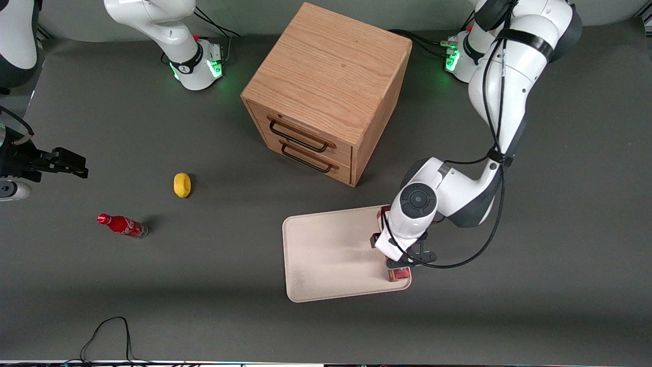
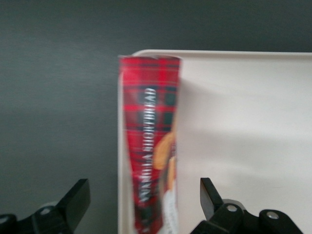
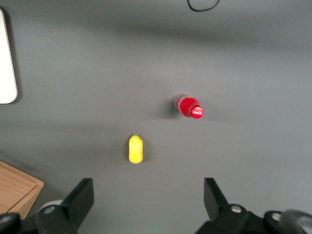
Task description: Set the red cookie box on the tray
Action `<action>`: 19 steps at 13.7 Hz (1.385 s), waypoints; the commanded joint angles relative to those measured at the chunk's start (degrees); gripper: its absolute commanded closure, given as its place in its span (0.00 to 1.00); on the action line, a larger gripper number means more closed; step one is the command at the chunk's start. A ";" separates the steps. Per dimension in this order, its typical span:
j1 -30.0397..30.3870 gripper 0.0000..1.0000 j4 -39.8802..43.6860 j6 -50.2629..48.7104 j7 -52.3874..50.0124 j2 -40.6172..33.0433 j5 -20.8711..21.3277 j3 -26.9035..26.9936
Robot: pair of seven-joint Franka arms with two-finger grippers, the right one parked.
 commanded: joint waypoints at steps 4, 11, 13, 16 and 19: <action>7.40 0.00 -1.13 -20.23 19.19 -14.80 -9.99 -0.91; 17.07 0.00 -0.69 -40.03 27.58 -27.20 -10.62 -0.38; 20.67 0.00 -0.69 -41.71 31.70 -28.96 -11.67 -0.64; 21.31 0.00 0.01 -42.67 36.19 -30.72 -15.01 2.50; 10.89 0.00 -0.25 -42.95 40.15 -32.22 -17.89 17.93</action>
